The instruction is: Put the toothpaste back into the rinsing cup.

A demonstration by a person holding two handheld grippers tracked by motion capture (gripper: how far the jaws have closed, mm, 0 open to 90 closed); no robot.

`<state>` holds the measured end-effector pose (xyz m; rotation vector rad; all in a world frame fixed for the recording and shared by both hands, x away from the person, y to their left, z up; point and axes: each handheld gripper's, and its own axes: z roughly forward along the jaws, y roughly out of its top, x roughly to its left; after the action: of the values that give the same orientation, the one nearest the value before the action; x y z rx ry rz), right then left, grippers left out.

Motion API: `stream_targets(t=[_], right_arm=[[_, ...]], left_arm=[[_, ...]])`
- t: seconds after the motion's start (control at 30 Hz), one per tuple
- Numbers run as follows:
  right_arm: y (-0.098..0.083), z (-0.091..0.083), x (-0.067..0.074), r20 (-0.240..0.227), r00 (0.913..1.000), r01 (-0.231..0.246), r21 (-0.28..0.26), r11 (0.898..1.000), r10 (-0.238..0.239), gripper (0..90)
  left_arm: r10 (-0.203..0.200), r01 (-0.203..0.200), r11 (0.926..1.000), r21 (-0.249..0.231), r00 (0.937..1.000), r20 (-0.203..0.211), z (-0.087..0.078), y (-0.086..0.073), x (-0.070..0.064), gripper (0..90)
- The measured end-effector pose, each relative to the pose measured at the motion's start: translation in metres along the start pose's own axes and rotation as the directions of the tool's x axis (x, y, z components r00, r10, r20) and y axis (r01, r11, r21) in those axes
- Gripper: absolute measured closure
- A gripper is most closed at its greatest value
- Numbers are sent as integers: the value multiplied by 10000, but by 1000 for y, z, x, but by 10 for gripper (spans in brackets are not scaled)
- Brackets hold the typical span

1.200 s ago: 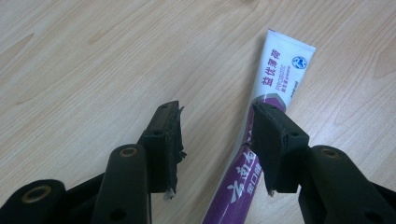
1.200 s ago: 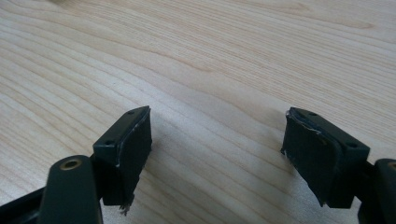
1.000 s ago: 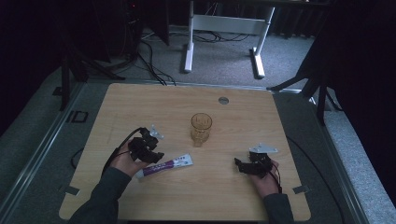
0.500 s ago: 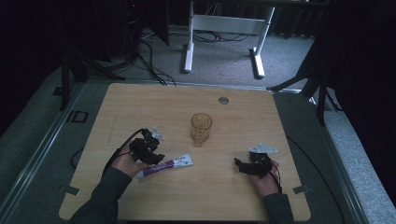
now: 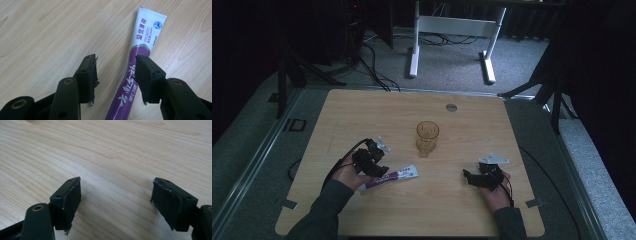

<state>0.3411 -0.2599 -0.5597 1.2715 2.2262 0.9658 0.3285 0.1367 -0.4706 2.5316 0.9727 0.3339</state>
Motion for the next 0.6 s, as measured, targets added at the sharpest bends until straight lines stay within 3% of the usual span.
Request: stream_targets(t=[0.6], right_arm=[[0, 0, 0, -3, 10000, 6, 1, 10000, -6, 235]], left_arm=[[325, -325, 9993, -163, 9995, 18, 0, 1, 2, 510]])
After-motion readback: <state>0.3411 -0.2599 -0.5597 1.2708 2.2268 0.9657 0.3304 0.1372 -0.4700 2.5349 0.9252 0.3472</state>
